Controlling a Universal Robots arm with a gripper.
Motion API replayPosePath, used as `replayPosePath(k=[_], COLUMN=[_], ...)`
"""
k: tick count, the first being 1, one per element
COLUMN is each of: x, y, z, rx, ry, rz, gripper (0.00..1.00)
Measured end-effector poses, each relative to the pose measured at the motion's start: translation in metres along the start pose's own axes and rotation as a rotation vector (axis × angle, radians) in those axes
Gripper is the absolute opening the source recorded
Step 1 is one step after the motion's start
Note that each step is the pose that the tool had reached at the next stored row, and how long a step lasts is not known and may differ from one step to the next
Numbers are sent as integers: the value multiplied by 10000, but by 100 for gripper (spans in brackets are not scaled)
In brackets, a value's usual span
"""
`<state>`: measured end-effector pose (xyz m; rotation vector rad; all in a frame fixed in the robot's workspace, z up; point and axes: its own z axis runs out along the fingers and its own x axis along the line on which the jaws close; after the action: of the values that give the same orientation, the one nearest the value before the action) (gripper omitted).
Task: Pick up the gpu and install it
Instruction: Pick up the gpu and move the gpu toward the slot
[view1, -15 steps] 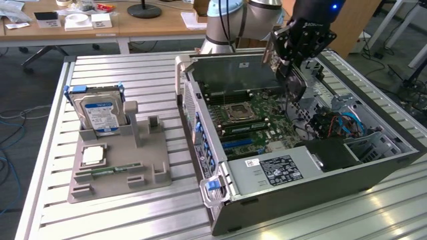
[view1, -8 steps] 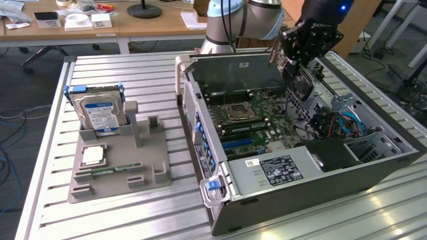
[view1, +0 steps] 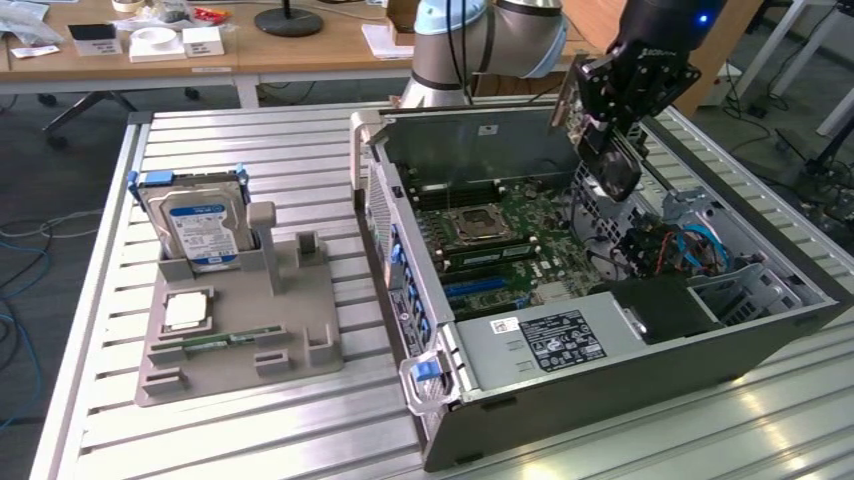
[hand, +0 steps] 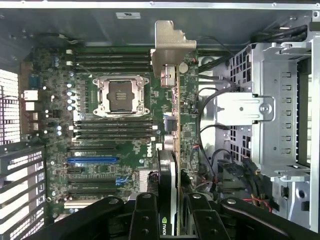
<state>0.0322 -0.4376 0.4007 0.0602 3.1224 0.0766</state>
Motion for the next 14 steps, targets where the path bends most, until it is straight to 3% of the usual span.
replayPosePath(k=[14], x=[-119], y=[21], z=[17], rx=[0], ry=[-3], rz=[62], gripper=[27])
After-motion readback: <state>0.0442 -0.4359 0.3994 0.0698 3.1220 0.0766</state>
